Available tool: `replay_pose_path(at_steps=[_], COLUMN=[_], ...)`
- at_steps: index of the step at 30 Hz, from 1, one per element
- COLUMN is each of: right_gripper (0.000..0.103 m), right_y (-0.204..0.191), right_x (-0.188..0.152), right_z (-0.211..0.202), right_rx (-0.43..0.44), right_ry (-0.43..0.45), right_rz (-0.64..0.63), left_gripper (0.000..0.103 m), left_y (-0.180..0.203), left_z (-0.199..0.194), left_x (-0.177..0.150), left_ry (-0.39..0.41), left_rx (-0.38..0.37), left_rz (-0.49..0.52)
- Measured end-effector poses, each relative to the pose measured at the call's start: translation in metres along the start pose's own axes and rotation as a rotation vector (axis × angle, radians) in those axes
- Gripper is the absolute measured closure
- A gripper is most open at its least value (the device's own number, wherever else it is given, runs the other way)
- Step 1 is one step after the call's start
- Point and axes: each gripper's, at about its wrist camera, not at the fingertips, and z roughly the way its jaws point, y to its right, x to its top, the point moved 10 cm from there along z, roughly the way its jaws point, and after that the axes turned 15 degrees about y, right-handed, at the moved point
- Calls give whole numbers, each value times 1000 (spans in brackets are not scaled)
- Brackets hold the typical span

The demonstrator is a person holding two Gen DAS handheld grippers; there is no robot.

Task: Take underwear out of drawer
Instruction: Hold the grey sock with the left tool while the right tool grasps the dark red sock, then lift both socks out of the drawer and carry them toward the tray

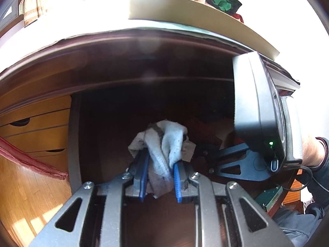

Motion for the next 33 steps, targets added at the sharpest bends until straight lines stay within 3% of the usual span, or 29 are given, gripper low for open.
replay_pose_path(at_steps=[5, 13, 22, 33], right_gripper=[66, 66, 66, 66], right_y=[-13, -18, -18, -7], right_x=[3, 10, 24, 15], right_z=[-7, -34, -80, -115], right_rx=[27, 32, -9, -75], right_ry=[5, 49, 155, 256], right_rz=[3, 13, 30, 73], left_gripper=[84, 84, 84, 84], left_y=[-2, 0, 2, 13], left_z=[3, -1, -6, -9], left_x=[-4, -1, 3, 6], left_ry=[5, 18, 57, 102], left_rx=[-2, -6, 1, 51], left_rz=[-3, -10, -10, 39])
